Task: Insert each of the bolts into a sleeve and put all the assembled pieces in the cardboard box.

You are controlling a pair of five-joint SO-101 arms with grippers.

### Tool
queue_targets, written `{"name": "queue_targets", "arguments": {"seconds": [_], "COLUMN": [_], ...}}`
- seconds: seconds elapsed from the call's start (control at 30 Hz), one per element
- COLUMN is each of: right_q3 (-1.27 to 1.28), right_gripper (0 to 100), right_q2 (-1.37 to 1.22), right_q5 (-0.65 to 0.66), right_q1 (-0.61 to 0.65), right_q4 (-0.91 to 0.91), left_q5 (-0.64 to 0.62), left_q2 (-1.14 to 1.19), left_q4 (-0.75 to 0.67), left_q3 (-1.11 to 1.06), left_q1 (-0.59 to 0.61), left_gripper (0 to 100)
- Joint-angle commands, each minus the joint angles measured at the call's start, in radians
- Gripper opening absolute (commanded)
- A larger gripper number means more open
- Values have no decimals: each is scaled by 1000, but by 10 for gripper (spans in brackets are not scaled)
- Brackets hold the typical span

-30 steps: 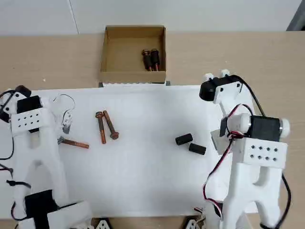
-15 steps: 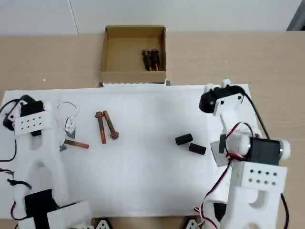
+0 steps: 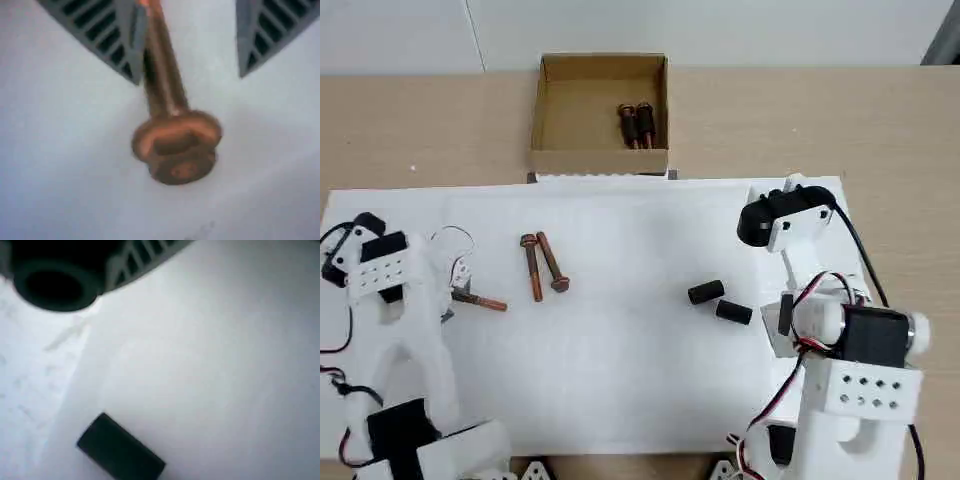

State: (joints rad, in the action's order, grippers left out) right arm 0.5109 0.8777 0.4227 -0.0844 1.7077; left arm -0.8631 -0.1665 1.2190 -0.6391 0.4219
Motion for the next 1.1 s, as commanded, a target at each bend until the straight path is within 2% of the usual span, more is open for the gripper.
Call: {"name": "queue_targets", "arguments": {"seconds": [0.0, 0.37, 0.8, 0.9, 1.07], "right_q3": [-5, -3, -3, -3, -9], "right_gripper": [3, 3, 3, 3, 3], "right_q2": [19, 19, 19, 19, 19], "right_q5": [-6, -6, -6, -6, -6], "right_q1": [-8, -7, -10, -7, -5], "right_q4": [8, 8, 8, 8, 12], "left_q5": [6, 5, 3, 3, 8], "left_q2": [-5, 2, 184, 183, 181], "left_q4": [-54, -91, -91, -91, -72], "left_q3": [-10, -19, 2, 21, 62], "left_q1": [3, 5, 5, 5, 0], "left_gripper": [90, 62, 55, 2, 5]}}
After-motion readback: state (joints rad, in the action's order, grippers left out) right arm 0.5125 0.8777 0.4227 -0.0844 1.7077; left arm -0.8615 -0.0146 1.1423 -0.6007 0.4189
